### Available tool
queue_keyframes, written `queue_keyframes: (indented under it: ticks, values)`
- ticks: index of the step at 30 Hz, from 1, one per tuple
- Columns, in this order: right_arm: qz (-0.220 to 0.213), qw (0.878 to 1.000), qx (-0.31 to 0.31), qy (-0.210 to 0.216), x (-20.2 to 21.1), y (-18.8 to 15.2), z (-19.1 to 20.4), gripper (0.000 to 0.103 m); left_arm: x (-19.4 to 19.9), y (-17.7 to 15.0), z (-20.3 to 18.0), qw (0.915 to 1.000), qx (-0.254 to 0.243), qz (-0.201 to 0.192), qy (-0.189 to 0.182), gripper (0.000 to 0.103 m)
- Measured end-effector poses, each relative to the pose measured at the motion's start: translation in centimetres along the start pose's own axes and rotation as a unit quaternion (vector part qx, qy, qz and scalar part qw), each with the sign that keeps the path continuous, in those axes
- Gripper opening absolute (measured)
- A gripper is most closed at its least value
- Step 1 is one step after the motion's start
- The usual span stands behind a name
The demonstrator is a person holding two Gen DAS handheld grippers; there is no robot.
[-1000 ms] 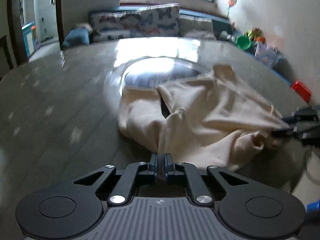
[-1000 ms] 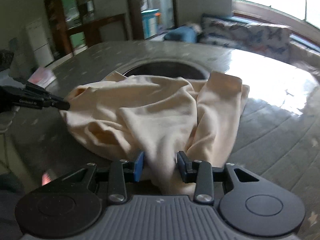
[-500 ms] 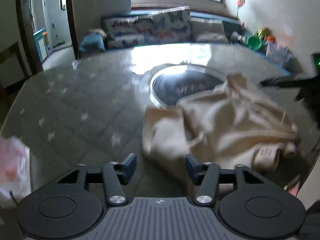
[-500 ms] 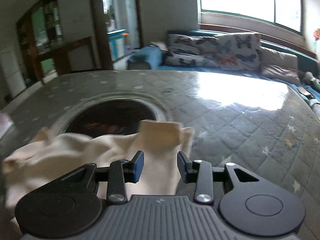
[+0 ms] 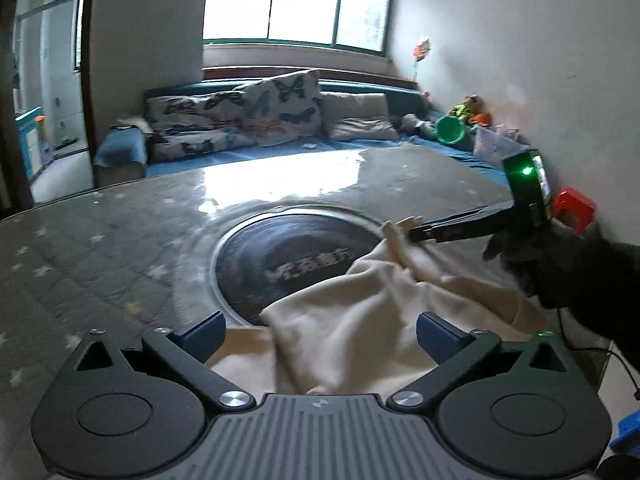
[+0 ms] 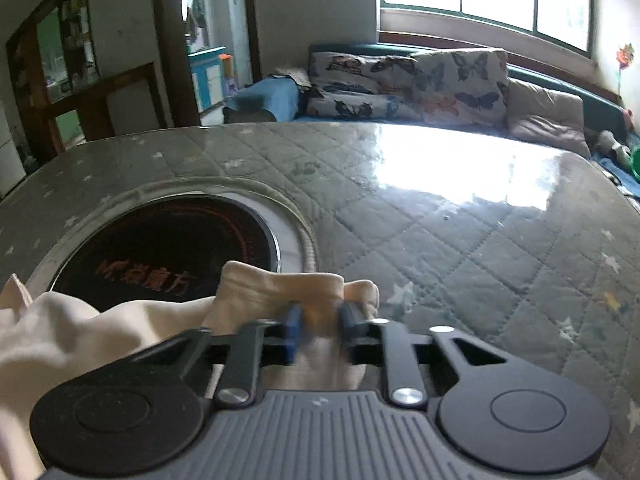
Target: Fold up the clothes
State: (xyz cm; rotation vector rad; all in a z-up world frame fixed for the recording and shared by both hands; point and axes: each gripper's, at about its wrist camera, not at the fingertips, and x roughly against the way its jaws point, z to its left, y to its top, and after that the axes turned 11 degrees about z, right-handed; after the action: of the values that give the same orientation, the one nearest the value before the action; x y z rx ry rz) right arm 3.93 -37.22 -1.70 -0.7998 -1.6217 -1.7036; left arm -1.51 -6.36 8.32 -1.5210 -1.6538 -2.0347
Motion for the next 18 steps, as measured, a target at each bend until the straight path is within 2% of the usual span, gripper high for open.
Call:
queue_keyframes:
  ticks: [4, 9, 12, 14, 18]
  values:
    - [-0.038, 0.999, -0.005, -0.027, 2.7, -0.7, -0.7, 0.003, -1.0, 0.2, -0.2, 0.9999, -0.001, -0.007, -0.013, 0.103]
    - [-0.068, 0.992, -0.01, -0.107, 7.9, -2.5, -3.5, 0.003, -2.3, 0.4, -0.3, 0.9995, -0.002, -0.014, -0.027, 0.103]
    - [-0.062, 0.983, -0.022, -0.171, 10.1, -4.3, -5.4, 0.004, -3.3, 0.6, -0.3, 0.9997, -0.003, -0.002, -0.025, 0.103]
    - [-0.035, 0.978, -0.04, -0.204, 10.9, -5.7, -7.1, 0.005, -4.0, 0.8, -0.1, 0.9997, -0.001, 0.006, -0.022, 0.103]
    - [-0.008, 0.972, -0.054, -0.227, 11.4, -7.9, -8.4, 0.013, -5.7, 1.2, 0.6, 0.9996, 0.015, 0.025, -0.008, 0.103]
